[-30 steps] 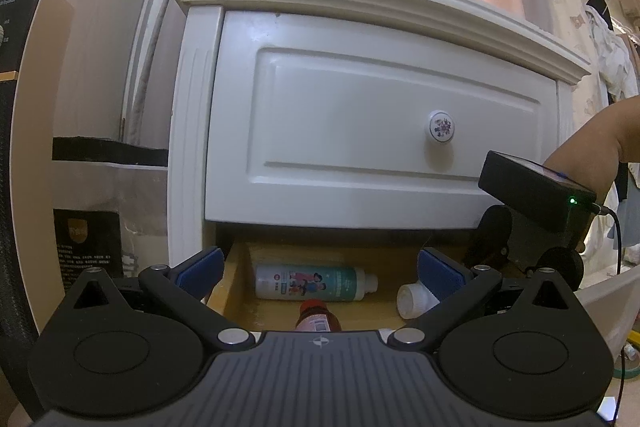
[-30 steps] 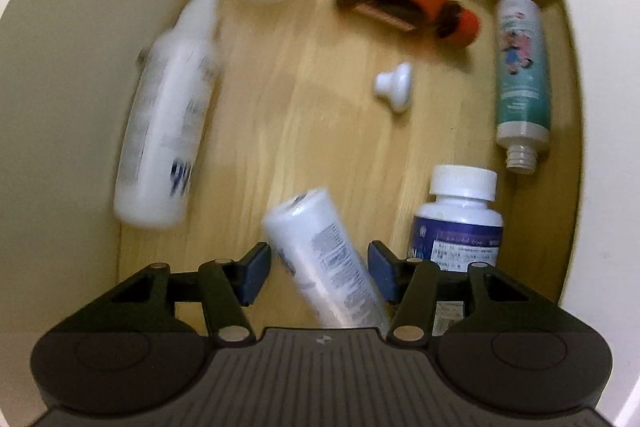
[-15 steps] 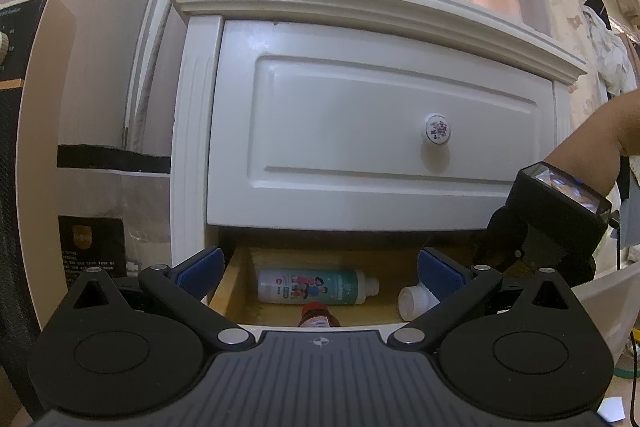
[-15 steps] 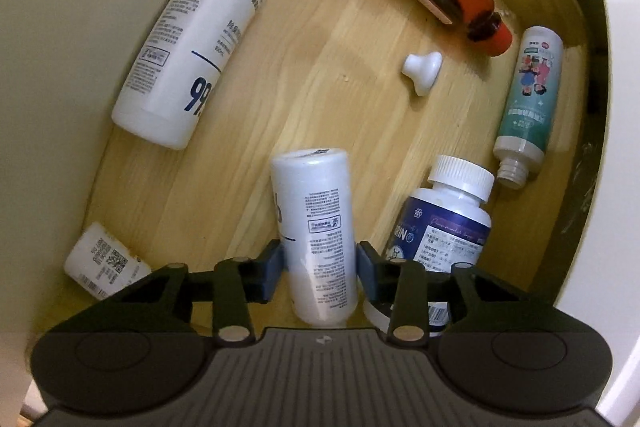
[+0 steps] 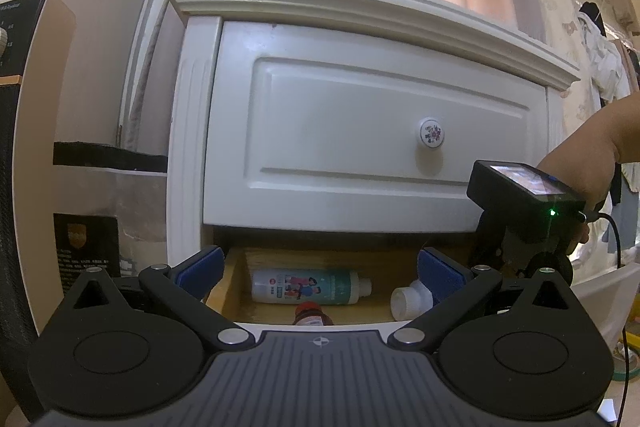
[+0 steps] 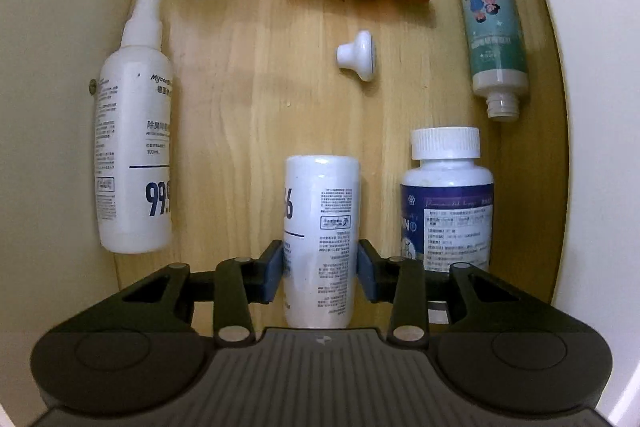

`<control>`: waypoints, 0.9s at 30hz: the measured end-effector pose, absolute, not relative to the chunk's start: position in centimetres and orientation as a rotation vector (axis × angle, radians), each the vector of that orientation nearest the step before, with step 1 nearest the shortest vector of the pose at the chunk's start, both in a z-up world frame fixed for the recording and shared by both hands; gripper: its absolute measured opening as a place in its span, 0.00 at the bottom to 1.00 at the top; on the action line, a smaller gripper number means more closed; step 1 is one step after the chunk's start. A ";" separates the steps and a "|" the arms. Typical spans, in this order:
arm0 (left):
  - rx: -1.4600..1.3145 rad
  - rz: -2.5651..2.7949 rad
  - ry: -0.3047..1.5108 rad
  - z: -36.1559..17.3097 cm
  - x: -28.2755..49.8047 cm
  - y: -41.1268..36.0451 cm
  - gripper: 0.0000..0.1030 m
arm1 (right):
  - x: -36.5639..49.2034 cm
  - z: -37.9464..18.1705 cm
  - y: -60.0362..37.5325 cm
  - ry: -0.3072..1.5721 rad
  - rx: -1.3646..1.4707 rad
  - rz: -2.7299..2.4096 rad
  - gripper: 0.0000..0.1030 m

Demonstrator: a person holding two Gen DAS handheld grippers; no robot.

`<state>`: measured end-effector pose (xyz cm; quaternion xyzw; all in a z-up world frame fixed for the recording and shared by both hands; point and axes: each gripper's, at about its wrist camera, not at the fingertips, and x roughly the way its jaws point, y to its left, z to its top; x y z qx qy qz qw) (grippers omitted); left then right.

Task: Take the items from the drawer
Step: 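Lower the right gripper around the white cylindrical bottle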

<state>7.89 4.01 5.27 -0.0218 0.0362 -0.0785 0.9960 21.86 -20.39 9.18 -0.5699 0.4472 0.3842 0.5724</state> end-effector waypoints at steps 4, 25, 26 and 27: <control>-0.040 -0.158 0.069 5.2 7.7 4.0 1.00 | 21.4 9.9 -20.9 1.032 -1.379 0.905 0.47; -0.075 -0.170 0.053 5.3 5.6 4.3 1.00 | 20.8 14.6 -24.4 1.014 -1.393 0.830 0.37; -0.074 -0.171 0.055 5.3 5.5 4.3 1.00 | 20.7 14.8 -24.5 1.010 -1.404 0.828 0.37; -0.073 -0.172 0.056 5.3 5.4 4.3 1.00 | 20.5 15.0 -24.6 1.005 -1.415 0.826 0.37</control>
